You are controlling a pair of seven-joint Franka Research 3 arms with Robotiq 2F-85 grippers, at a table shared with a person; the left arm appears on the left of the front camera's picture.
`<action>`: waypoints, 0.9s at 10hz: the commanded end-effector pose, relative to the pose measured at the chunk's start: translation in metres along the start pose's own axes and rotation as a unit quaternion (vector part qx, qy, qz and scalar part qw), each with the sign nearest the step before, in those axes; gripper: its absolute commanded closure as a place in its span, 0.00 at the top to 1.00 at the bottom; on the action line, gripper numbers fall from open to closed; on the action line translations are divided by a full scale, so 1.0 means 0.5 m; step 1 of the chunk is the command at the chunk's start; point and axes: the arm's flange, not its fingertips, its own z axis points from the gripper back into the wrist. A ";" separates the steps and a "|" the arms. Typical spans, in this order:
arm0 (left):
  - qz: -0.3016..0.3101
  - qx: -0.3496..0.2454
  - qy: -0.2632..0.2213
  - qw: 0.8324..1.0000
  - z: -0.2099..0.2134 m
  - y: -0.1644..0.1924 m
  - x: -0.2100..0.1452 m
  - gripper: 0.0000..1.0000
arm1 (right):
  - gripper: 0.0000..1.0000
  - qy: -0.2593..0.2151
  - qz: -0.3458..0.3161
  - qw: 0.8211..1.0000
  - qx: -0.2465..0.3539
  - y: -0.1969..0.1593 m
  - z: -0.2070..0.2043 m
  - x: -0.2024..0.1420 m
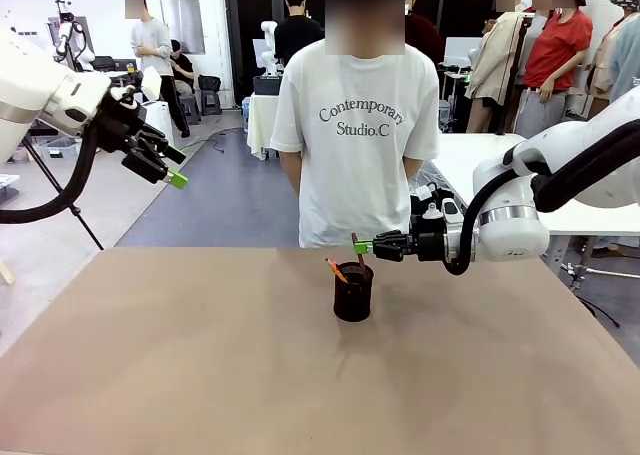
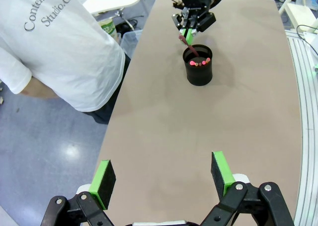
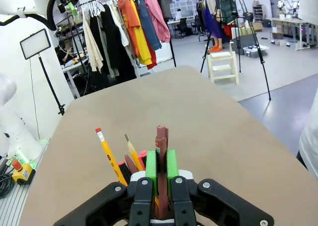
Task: Place the pens into the pen holder.
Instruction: Pick up a writing instrument from the table and place it into the Pen holder.
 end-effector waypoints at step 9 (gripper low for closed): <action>0.000 0.004 0.001 1.000 0.004 0.000 -0.001 1.00 | 0.94 0.009 0.014 1.000 0.015 0.009 -0.003 0.008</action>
